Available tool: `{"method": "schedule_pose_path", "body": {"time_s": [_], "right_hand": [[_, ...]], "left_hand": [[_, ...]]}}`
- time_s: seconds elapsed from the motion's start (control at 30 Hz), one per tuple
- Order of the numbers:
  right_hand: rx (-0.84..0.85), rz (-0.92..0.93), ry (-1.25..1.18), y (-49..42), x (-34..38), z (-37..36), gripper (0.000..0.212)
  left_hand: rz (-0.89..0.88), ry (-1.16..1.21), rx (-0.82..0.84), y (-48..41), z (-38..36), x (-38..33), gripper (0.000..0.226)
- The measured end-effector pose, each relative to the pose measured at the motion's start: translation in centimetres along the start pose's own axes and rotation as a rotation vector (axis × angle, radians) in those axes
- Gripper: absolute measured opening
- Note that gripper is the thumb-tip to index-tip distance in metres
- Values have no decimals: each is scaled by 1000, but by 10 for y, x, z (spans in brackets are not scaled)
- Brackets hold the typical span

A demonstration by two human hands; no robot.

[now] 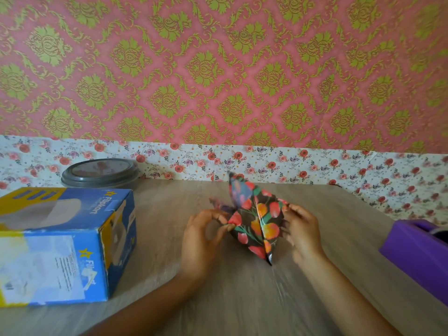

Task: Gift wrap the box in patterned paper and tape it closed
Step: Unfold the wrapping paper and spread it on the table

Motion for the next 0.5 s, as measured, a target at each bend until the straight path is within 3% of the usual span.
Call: {"method": "schedule_pose_path", "body": {"time_s": [0.13,0.33,0.5], "right_hand": [[-163,-109,-129,-9,-1,26,16],[-255,-122,-141,-10,-2,38,44],[-370,-122,-145,-15,-4,52,36]], "left_hand": [[191,79,-3,-4,6,25,22],[326,-25,-25,-6,12,32,20],[468,61,-77,-6,13,45,19]]}}
Point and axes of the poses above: each hand's wrist, its own y-axis away from the middle knuckle, its own z-axis out of the back of the hand, x = y × z, the point moved 7 cm from there along -y, towards the middle knuckle, and after that the axes turned 6 degrees about -y, right-handed, at the moved point
